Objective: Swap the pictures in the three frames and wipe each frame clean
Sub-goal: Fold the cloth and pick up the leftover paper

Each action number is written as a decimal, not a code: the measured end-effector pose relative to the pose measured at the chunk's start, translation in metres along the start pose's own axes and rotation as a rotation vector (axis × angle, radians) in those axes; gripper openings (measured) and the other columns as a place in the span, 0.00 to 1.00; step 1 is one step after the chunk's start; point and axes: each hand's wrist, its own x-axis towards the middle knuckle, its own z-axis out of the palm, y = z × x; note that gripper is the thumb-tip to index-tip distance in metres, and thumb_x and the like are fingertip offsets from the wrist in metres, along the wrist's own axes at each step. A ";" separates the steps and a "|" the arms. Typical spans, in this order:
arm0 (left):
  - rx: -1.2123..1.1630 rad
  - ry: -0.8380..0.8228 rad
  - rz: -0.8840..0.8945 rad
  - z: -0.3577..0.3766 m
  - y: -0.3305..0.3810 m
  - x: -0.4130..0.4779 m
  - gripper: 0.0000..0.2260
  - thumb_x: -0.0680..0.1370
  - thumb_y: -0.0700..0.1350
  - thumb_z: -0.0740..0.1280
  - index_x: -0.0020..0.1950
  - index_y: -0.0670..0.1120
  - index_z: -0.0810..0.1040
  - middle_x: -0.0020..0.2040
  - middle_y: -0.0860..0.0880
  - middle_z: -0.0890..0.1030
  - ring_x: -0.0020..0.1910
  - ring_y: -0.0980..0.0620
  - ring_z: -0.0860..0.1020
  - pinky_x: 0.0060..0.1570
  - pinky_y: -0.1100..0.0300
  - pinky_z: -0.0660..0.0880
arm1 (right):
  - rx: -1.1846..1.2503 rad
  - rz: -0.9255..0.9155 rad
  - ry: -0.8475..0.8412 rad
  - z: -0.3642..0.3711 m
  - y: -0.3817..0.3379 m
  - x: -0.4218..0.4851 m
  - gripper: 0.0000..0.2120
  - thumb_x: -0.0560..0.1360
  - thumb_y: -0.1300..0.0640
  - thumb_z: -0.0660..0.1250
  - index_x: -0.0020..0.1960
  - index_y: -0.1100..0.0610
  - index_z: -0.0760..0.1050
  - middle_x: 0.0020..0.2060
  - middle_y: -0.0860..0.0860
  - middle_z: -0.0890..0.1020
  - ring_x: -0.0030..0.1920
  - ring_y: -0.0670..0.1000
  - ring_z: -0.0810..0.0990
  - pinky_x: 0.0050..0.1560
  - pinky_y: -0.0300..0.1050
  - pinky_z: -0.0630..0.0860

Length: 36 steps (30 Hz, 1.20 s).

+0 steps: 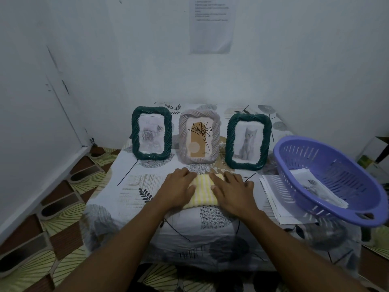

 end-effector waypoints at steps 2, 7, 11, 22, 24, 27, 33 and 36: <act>-0.056 -0.083 -0.054 -0.008 0.002 0.004 0.24 0.75 0.53 0.61 0.70 0.47 0.69 0.60 0.44 0.74 0.61 0.43 0.70 0.58 0.52 0.67 | -0.002 0.040 0.089 -0.005 -0.003 -0.005 0.25 0.79 0.41 0.52 0.75 0.41 0.56 0.66 0.51 0.71 0.65 0.55 0.65 0.57 0.57 0.62; -0.335 0.045 -0.198 -0.019 -0.022 -0.017 0.23 0.74 0.46 0.67 0.68 0.49 0.70 0.58 0.43 0.74 0.58 0.44 0.72 0.51 0.57 0.68 | 0.284 0.109 0.062 -0.006 -0.027 -0.002 0.26 0.75 0.43 0.62 0.72 0.45 0.63 0.63 0.50 0.75 0.65 0.56 0.69 0.61 0.58 0.65; -0.148 0.201 -0.313 -0.023 -0.053 -0.059 0.24 0.74 0.53 0.60 0.71 0.53 0.69 0.54 0.46 0.68 0.47 0.44 0.75 0.38 0.58 0.68 | 0.445 -0.088 0.079 0.003 -0.069 0.010 0.20 0.74 0.55 0.67 0.65 0.46 0.71 0.56 0.53 0.74 0.57 0.54 0.74 0.50 0.49 0.74; -0.007 0.121 -0.273 -0.033 -0.126 -0.096 0.27 0.76 0.57 0.51 0.66 0.45 0.77 0.69 0.38 0.73 0.63 0.38 0.75 0.60 0.43 0.73 | 0.446 -0.239 0.010 0.021 -0.168 0.056 0.13 0.77 0.61 0.63 0.59 0.57 0.81 0.61 0.55 0.78 0.61 0.57 0.76 0.62 0.51 0.72; -0.001 0.112 -0.252 -0.031 -0.128 -0.094 0.28 0.77 0.57 0.49 0.68 0.44 0.75 0.70 0.39 0.71 0.65 0.38 0.74 0.61 0.43 0.71 | 0.340 -0.268 0.021 0.028 -0.165 0.055 0.14 0.78 0.56 0.61 0.61 0.52 0.79 0.66 0.53 0.76 0.63 0.56 0.74 0.63 0.53 0.70; -0.029 0.113 -0.268 -0.029 -0.127 -0.091 0.35 0.74 0.61 0.41 0.74 0.47 0.67 0.76 0.43 0.61 0.74 0.43 0.64 0.69 0.46 0.61 | 0.324 -0.290 0.049 0.039 -0.157 0.052 0.16 0.79 0.54 0.60 0.65 0.48 0.77 0.67 0.51 0.75 0.65 0.55 0.73 0.63 0.53 0.67; -0.152 0.025 -0.216 -0.029 -0.140 -0.084 0.31 0.77 0.60 0.45 0.77 0.49 0.60 0.79 0.47 0.52 0.77 0.49 0.54 0.74 0.52 0.49 | 0.370 -0.247 0.105 0.040 -0.155 0.048 0.16 0.78 0.45 0.61 0.63 0.47 0.77 0.65 0.48 0.76 0.66 0.51 0.71 0.63 0.52 0.61; -0.138 -0.017 -0.201 -0.034 -0.144 -0.080 0.29 0.77 0.58 0.47 0.77 0.49 0.60 0.79 0.47 0.52 0.77 0.49 0.54 0.74 0.53 0.50 | 0.333 -0.247 0.147 0.037 -0.154 0.044 0.17 0.78 0.44 0.60 0.62 0.47 0.77 0.62 0.47 0.77 0.64 0.51 0.71 0.61 0.52 0.61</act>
